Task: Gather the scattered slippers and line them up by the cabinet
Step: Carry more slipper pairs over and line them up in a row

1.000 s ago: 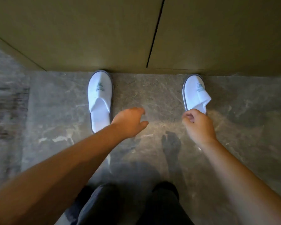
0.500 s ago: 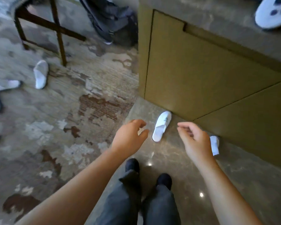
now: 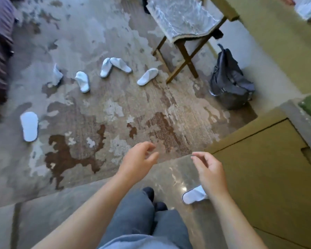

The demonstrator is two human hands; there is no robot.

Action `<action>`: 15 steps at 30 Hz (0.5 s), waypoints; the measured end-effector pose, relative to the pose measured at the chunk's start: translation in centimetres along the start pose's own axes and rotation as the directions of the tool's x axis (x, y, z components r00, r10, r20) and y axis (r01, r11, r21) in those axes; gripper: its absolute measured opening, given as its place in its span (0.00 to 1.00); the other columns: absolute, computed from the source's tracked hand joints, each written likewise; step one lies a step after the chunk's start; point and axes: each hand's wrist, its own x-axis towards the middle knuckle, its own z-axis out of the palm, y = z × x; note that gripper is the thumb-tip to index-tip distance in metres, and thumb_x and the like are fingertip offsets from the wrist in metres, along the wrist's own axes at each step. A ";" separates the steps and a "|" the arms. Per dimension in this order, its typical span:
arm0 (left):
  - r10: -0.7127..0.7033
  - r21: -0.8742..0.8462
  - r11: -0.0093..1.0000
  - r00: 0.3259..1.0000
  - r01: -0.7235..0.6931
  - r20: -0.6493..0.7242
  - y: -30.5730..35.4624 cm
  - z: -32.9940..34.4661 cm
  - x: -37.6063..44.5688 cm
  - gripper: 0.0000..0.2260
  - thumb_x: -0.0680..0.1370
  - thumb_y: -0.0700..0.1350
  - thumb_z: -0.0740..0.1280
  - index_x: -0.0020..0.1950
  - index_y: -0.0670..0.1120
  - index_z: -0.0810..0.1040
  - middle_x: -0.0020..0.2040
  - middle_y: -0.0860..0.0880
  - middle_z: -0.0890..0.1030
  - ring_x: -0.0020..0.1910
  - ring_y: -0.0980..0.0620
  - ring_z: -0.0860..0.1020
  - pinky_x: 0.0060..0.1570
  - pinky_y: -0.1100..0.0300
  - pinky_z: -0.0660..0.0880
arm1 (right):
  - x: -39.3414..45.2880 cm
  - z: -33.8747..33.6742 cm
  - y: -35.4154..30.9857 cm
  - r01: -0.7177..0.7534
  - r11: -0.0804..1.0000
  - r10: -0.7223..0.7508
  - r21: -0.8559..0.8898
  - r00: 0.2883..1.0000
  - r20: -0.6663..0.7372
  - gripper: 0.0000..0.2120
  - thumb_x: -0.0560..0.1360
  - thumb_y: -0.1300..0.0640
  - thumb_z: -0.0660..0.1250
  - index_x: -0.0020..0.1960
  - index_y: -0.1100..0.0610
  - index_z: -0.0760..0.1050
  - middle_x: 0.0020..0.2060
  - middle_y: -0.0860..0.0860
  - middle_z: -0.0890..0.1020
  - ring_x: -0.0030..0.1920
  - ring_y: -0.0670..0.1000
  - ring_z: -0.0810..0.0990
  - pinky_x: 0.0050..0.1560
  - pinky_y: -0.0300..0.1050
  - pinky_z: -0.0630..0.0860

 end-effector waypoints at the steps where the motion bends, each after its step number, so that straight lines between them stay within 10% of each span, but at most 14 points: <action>1: -0.046 -0.028 0.999 0.998 0.045 -0.042 -1.1 -1.1 -0.3 0.13 0.76 0.47 0.62 0.59 0.45 0.74 0.55 0.48 0.78 0.50 0.53 0.75 0.50 0.61 0.70 | 1.2 1.2 -1.2 0.038 0.999 -0.038 -0.011 0.998 0.048 0.06 0.74 0.62 0.62 0.45 0.52 0.75 0.38 0.41 0.78 0.41 0.39 0.75 0.35 0.20 0.68; 15: -0.402 -0.297 0.907 0.819 0.297 -0.409 -16.9 -21.5 7.0 0.10 0.75 0.46 0.63 0.54 0.45 0.76 0.46 0.50 0.78 0.45 0.52 0.75 0.45 0.59 0.71 | 14.6 26.8 -16.9 0.297 0.954 -0.241 -0.037 0.836 0.493 0.05 0.75 0.57 0.61 0.45 0.47 0.73 0.39 0.39 0.77 0.42 0.37 0.76 0.37 0.27 0.71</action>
